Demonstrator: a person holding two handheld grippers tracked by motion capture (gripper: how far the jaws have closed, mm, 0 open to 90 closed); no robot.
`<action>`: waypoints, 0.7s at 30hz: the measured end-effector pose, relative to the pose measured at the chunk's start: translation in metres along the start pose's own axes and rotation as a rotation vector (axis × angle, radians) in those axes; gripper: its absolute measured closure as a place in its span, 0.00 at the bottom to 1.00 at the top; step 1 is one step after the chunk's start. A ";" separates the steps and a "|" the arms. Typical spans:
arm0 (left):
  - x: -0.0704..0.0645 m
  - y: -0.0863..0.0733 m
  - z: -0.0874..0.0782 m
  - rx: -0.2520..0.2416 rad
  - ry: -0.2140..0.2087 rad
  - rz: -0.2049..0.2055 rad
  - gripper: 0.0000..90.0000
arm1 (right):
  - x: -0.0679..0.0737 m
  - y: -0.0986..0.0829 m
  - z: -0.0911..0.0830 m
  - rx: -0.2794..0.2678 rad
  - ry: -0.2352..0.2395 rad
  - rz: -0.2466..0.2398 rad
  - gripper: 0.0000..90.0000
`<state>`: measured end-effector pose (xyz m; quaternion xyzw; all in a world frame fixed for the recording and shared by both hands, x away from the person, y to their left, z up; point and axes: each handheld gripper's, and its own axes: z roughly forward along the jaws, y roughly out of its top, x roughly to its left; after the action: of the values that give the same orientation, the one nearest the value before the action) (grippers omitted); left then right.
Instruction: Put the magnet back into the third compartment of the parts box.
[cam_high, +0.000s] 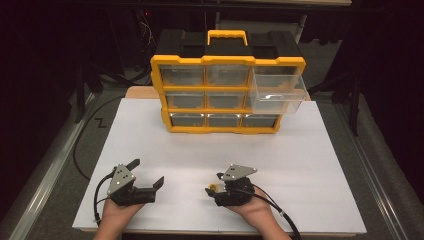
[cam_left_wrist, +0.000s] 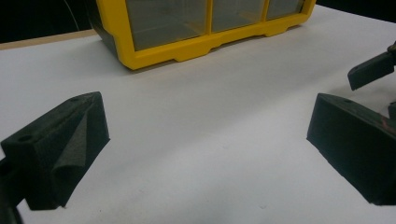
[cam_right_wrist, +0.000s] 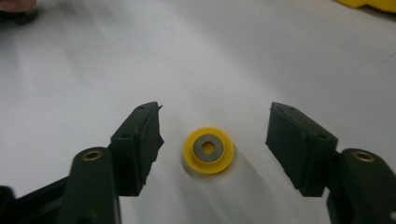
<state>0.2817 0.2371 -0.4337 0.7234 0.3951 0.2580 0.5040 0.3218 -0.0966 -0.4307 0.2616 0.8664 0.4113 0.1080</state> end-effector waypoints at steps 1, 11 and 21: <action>0.000 0.000 0.000 -0.001 0.001 0.000 0.00 | 0.000 0.000 0.000 0.009 -0.001 -0.003 0.47; 0.001 0.000 -0.001 -0.006 -0.002 0.001 0.00 | 0.001 -0.002 0.004 0.080 0.002 -0.029 0.56; 0.002 0.000 -0.001 -0.006 -0.004 0.000 0.00 | 0.000 -0.001 0.009 0.103 -0.001 -0.042 0.61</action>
<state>0.2817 0.2390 -0.4333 0.7225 0.3935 0.2574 0.5069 0.3248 -0.0914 -0.4370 0.2487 0.8917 0.3638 0.1034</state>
